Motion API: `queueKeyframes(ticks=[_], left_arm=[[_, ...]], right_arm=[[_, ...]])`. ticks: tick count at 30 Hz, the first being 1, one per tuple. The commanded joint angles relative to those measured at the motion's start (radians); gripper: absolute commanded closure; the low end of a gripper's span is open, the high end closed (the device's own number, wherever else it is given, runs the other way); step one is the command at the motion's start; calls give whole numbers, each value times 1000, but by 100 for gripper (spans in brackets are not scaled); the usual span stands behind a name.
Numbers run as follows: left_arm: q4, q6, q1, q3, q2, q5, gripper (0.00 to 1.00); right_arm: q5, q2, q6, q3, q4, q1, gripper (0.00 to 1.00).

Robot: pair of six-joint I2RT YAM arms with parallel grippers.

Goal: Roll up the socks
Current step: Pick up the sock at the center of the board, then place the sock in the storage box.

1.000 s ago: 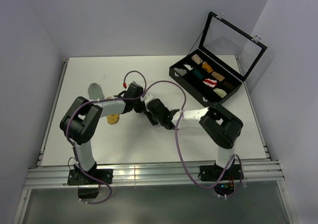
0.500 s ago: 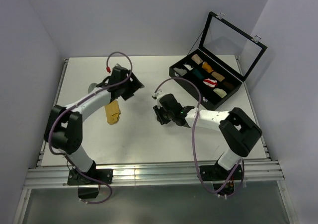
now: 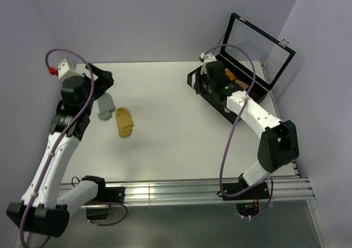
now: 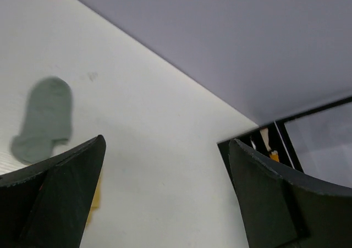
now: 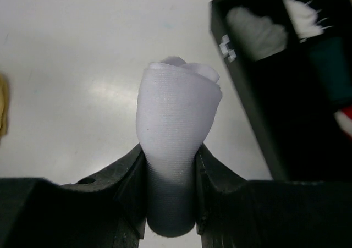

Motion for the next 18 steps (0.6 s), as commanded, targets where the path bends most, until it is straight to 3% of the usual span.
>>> queueKeyframes(ticks=[1,9,18], left_arm=[[-18,151,12,-76,-114,-146,0],[190,237,10,-437,-453,-287,0],[209,239,16,-454,-371,-313,0]], right_arm=[[48,83,5,109,-89,-84,100],[44,284,-9,312,-144,-191,100],[24,431,3,393,-235,-248,100]])
